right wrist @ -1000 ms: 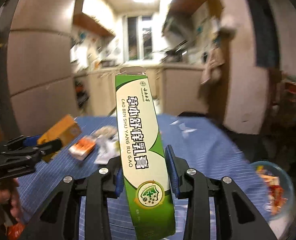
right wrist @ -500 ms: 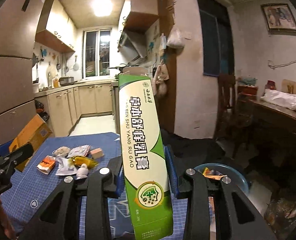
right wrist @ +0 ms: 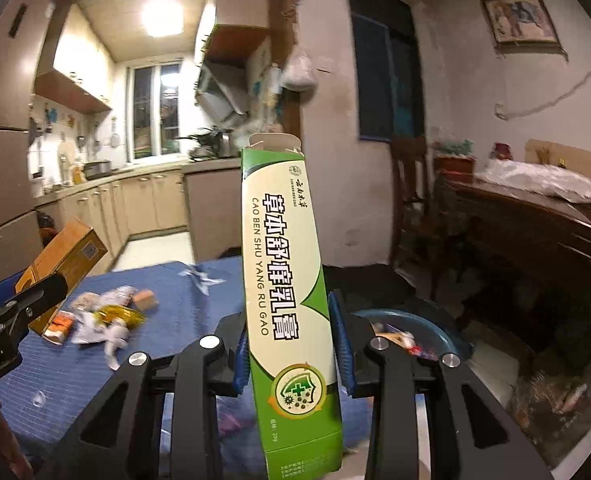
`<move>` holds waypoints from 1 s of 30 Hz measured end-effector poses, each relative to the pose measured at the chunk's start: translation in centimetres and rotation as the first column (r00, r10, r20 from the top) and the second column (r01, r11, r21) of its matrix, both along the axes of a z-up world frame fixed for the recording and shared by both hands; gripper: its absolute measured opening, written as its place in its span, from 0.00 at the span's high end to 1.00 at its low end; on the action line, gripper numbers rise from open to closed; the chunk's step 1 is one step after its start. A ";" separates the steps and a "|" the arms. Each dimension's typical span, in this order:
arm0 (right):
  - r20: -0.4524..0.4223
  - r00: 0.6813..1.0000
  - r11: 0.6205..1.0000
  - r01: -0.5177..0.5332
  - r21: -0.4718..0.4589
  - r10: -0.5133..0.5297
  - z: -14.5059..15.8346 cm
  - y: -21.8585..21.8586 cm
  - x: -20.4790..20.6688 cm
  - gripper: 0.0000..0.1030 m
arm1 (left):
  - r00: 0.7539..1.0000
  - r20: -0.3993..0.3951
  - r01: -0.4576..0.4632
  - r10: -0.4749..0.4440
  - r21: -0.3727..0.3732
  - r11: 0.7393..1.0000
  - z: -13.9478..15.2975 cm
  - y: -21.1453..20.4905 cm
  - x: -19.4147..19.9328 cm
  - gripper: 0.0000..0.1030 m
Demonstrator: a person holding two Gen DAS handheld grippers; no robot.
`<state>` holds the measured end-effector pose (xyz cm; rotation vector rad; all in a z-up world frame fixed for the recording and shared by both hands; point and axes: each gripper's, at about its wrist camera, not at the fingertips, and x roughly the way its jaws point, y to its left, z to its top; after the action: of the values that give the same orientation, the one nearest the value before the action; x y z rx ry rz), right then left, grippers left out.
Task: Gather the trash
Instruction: 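Carry the green box and gold box with both tools over the white bucket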
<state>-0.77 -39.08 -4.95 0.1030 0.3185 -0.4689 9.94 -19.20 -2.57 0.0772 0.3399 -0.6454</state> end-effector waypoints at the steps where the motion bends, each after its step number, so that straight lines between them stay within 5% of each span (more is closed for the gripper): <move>1: -0.011 1.000 1.000 0.017 0.006 -0.017 -0.6 -0.7 -0.5 0.66 | 1.000 -0.007 0.027 -0.027 0.005 1.000 -0.4 -1.1 -0.3 0.40; 8: -0.143 0.981 0.986 0.147 0.081 -0.134 -6.9 -7.1 -4.9 0.66 | 0.977 -0.085 0.201 -0.196 0.052 0.978 -4.5 -9.0 -2.5 0.40; 15: -0.329 0.933 0.941 0.234 0.246 -0.146 -16.5 -13.3 -6.8 0.66 | 0.905 -0.274 0.375 -0.324 0.159 0.913 -12.1 -17.8 -3.6 0.40; 24: -0.501 0.861 0.850 0.324 0.416 -0.083 -29.7 -18.5 -5.5 0.67 | 0.835 -0.464 0.463 -0.295 0.304 0.833 -23.7 -23.3 -3.6 0.43; 30: -0.546 0.837 0.821 0.337 0.461 -0.037 -34.7 -18.6 -3.7 0.67 | 0.801 -0.538 0.487 -0.262 0.331 0.808 -28.7 -23.8 -2.6 0.44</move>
<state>-4.50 -57.73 -39.62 0.5812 0.9860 -0.5992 7.34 -43.03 -31.30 0.4605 0.9714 -0.9865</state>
